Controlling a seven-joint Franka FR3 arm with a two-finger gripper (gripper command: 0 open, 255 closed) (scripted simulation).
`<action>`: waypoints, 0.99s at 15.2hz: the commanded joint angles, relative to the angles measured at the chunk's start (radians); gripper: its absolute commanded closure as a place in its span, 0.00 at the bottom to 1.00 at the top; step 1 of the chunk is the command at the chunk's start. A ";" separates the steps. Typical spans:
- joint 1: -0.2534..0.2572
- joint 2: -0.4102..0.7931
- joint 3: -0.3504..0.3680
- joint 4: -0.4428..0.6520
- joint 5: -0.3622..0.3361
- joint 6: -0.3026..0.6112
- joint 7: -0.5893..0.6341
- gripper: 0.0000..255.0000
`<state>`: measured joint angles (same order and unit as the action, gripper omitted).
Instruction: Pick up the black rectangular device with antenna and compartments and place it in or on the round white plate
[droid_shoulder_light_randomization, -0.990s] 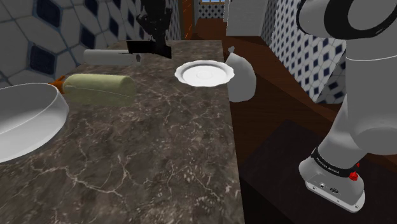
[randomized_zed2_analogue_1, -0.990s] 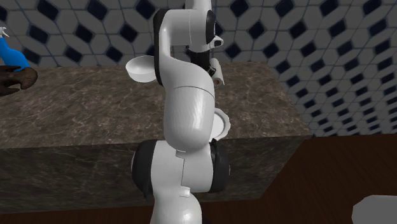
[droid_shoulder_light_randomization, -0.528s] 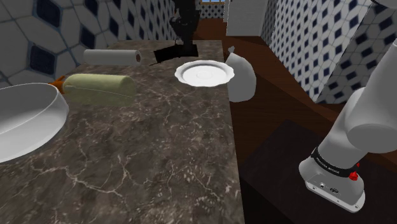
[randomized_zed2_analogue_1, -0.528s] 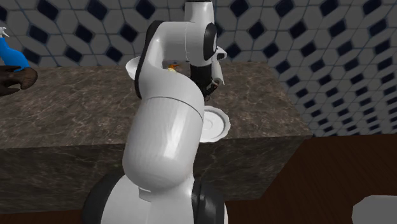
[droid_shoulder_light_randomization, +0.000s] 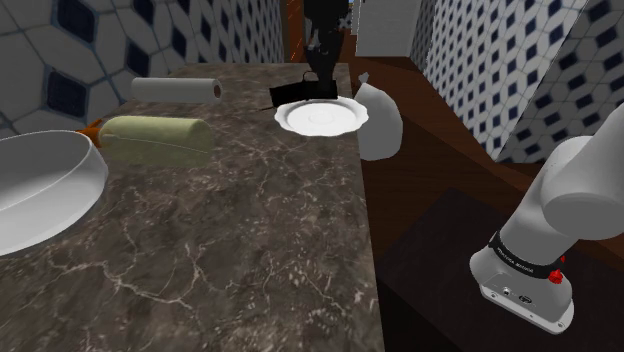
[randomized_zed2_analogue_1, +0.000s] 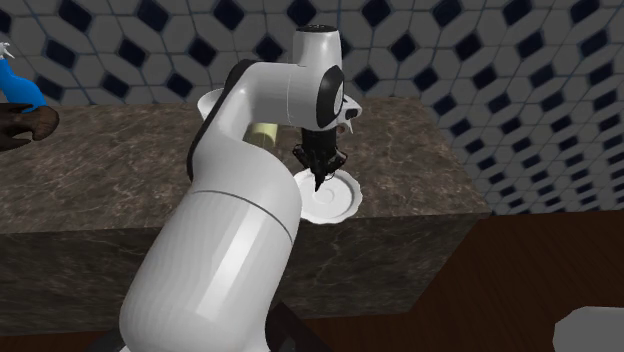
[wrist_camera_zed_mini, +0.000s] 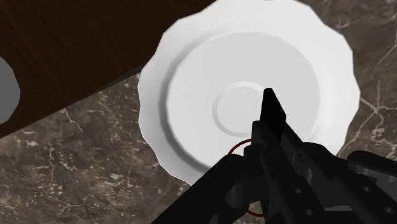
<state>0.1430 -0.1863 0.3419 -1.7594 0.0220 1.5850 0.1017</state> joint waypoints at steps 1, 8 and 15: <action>0.001 -0.015 -0.002 -0.045 0.005 0.031 -0.003 1.00; 0.002 -0.026 -0.001 -0.122 0.009 0.097 -0.004 1.00; 0.002 -0.026 -0.001 -0.122 0.009 0.097 -0.004 0.00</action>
<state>0.1451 -0.2123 0.3406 -1.8810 0.0307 1.6821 0.0979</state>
